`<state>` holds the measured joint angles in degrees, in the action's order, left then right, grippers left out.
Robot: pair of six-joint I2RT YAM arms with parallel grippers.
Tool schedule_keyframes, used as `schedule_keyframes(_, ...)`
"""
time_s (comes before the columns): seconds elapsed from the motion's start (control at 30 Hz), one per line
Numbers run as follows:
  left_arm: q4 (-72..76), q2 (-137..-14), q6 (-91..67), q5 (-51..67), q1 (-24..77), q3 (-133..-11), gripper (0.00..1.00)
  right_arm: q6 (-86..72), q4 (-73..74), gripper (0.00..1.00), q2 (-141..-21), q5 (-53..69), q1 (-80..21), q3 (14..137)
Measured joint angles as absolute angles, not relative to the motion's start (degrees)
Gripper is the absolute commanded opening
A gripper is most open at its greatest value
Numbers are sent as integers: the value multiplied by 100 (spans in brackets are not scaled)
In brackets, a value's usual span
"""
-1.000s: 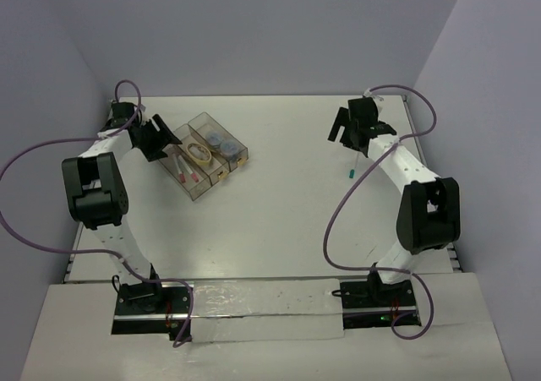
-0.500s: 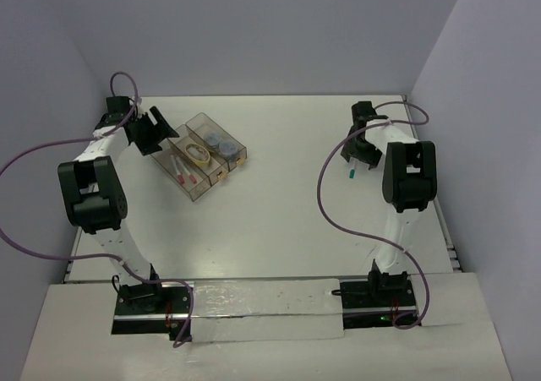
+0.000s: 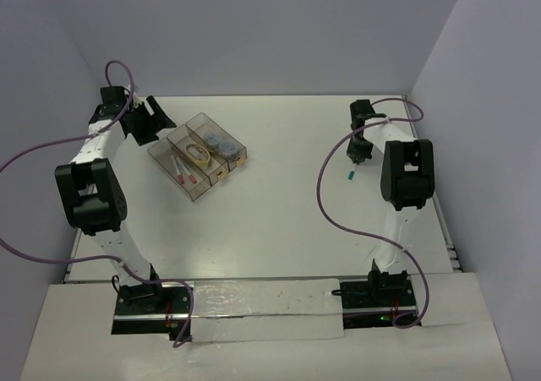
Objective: Sort the stationery into containers
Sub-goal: Pick up the pen from the center of the board, then place the pen in the storage box.
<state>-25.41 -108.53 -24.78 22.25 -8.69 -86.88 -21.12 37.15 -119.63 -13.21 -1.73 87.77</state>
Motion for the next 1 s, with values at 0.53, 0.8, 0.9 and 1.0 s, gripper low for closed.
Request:
schedule_keyframes(0.53,-2328,-10469,-2817,4669,-632,-9407,78,-1228,1392,0,-9945,709,-3050,9326)
schedule_keyframes(0.8,-1271,-10276,-4082,6026,-228,-9391,73,-2045,560,0,-10935,2330,-3448,10359)
schedule_keyframes(0.9,-1185,-10276,-4197,6104,-210,-9385,69,-2235,552,0,-11184,2561,-3456,10361)
schedule_keyframes(1.0,-1148,-10276,-4238,6165,-140,-9370,68,-2352,556,0,-11326,2672,-3490,10361)
